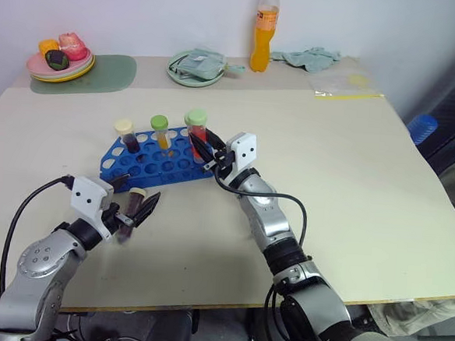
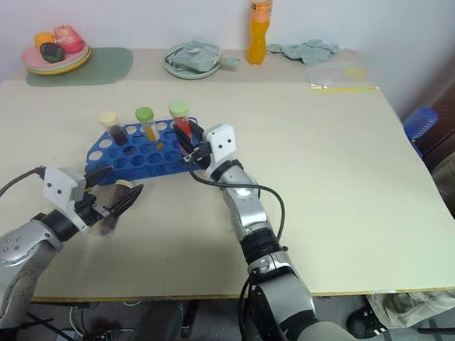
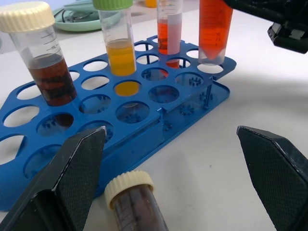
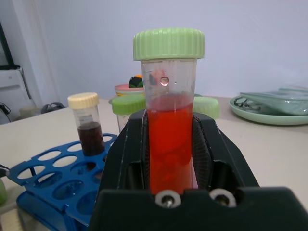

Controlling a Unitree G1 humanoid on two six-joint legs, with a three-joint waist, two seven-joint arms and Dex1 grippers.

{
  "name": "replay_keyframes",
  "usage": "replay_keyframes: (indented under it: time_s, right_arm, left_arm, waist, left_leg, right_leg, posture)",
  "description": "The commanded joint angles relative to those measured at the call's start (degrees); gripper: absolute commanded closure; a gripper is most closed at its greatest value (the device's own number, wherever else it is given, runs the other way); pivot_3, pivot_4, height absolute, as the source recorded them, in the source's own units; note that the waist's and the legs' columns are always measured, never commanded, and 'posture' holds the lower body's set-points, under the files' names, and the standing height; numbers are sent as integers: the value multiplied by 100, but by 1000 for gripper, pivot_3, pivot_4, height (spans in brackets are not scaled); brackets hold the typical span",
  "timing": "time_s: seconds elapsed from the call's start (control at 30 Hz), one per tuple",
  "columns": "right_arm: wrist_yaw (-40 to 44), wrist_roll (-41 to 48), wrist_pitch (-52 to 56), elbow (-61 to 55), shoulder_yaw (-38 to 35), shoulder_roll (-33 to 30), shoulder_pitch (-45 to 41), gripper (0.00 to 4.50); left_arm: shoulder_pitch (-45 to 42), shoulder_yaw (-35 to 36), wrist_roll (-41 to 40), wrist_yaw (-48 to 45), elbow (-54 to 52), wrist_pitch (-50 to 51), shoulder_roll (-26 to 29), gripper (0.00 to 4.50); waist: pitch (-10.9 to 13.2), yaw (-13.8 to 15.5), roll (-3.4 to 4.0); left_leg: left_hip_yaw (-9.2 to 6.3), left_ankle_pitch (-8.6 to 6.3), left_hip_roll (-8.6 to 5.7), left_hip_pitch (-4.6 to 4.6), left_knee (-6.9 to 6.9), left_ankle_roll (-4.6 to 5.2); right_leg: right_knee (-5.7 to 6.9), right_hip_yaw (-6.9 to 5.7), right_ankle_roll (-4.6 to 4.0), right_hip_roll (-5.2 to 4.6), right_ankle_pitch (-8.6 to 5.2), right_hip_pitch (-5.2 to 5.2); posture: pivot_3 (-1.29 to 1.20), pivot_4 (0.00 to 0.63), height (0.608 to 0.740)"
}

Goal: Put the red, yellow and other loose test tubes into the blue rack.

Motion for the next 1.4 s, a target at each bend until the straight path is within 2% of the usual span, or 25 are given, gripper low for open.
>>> replay_keyframes:
  time_s: [0.03,0.47,1.17,1.2,1.27,1.4]
  right_arm:
    - [56,-11,-167,64,-16,187,-254,3778]
    - [274,-73,-151,69,125,189,-112,3778]
    - [11,-113,-48,340,68,234,-278,3778]
    - [119,-42,-14,284,70,232,-253,2978]
    - [128,-10,-98,149,49,231,-211,2387]
    - [79,-35,-303,-291,47,198,-155,443]
  left_arm:
    - [-50,-17,5,-3,-190,-103,-31,0]
    - [-107,-165,-2,-21,-211,-70,-49,0]
    - [-128,-261,40,21,-224,-83,-117,0]
    - [-129,-260,40,22,-224,-83,-119,0]
    - [-136,-246,36,34,-220,-76,-119,0]
    - [-150,-128,21,163,-281,15,-99,0]
  waist:
    - [0,-30,0]
    - [0,-55,1]
    - [-1,-48,2]
    - [-1,-48,2]
    - [-1,-51,2]
    - [-1,-53,3]
  left_leg:
    - [-1,0,0,0,-1,0]
    - [-2,0,3,0,-2,0]
    - [-2,0,2,1,-1,-1]
    - [-2,0,2,1,-1,-1]
    - [-2,0,2,1,-1,0]
    - [-2,0,2,1,-2,-1]
  right_leg:
    - [1,0,0,0,0,0]
    - [5,1,-1,5,0,-3]
    - [7,3,-1,5,0,-3]
    - [7,3,-1,5,0,-3]
    - [7,3,-1,5,0,-3]
    - [8,3,-1,5,0,-4]
  posture:
    - [0,150,740]
    - [0,150,740]
    - [0,150,740]
    - [0,150,740]
    - [0,150,740]
    - [0,150,740]
